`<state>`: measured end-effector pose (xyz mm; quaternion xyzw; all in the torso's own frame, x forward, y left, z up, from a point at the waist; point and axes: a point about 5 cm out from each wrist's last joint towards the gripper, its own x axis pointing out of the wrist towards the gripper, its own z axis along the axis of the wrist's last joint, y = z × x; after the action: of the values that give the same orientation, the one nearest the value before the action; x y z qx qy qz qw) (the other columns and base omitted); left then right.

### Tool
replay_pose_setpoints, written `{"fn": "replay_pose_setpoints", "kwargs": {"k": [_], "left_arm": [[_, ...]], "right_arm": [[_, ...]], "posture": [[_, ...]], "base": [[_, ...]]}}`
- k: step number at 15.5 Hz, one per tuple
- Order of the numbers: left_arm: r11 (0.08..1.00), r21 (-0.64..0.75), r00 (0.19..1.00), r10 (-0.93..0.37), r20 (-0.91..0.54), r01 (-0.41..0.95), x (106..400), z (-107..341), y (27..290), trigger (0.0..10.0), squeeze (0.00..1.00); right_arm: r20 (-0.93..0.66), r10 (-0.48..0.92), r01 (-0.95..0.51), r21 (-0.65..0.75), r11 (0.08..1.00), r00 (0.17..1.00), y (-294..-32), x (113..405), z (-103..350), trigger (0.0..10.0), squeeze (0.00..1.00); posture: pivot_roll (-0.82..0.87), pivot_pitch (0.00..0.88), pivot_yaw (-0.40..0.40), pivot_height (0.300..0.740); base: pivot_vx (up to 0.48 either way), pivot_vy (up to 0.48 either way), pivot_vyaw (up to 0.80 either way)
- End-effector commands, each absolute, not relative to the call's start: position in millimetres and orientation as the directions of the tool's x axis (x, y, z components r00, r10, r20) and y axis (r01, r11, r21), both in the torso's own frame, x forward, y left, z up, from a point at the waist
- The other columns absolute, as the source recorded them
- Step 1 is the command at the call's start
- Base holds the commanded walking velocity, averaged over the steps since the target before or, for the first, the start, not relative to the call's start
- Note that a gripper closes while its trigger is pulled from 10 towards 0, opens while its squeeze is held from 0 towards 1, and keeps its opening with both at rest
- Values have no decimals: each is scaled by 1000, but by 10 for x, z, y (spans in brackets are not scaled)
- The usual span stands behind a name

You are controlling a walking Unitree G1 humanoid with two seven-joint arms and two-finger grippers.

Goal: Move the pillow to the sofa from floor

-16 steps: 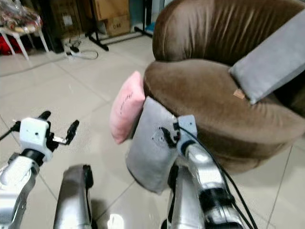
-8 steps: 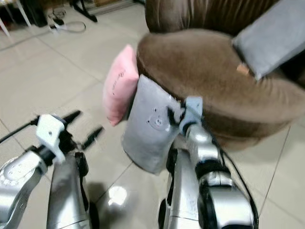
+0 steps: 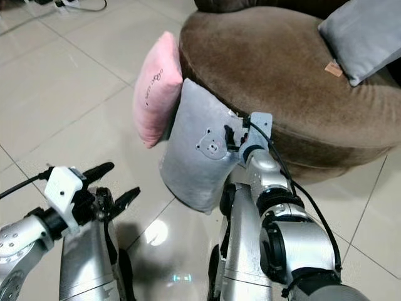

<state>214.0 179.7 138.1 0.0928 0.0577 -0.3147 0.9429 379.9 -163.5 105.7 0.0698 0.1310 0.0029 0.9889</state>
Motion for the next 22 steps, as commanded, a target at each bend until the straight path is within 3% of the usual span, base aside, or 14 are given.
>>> {"fn": "replay_pose_setpoints", "kwargs": {"k": [1, 7, 9, 12, 14, 22], "left_arm": [[781, 142, 792, -584, -181, 608, 2096, 1390, 1808, 10000, 490], [773, 133, 781, -593, -196, 620, 2074, 1377, 1776, 10000, 490], [770, 131, 778, -596, -198, 624, 2065, 1380, 1769, 10000, 490], [762, 126, 768, -607, -205, 636, 2060, 1370, 1759, 10000, 490], [748, 112, 751, -625, -211, 654, 2065, 1367, 1745, 10000, 490], [708, 70, 703, -675, -224, 702, 2079, 1333, 1699, 10000, 494]], "right_arm": [[-268, 17, 21, 136, 990, 963, -1688, 3806, 1064, 10000, 0], [-222, 101, -77, 110, 991, 970, -1699, 3923, 1310, 10000, 0], [-221, 107, -104, 28, 994, 969, -1704, 3960, 1390, 10000, 0], [-306, 47, -51, -6, 999, 951, -1769, 3931, 1296, 10000, 0], [-410, 78, -85, 1, 996, 909, -1764, 3873, 1157, 10000, 0], [-434, 360, -290, 222, 931, 826, -1536, 3831, 1125, 10000, 0]], "posture": [[38, 306, -73, 408], [33, 299, -88, 408], [32, 300, -86, 408], [30, 301, -84, 408], [30, 299, -85, 408], [6, 266, -84, 408]], "base": [[0, 0, 0], [0, 0, 0], [0, 0, 0], [0, 0, 0], [0, 0, 0], [0, 0, 0]]}}
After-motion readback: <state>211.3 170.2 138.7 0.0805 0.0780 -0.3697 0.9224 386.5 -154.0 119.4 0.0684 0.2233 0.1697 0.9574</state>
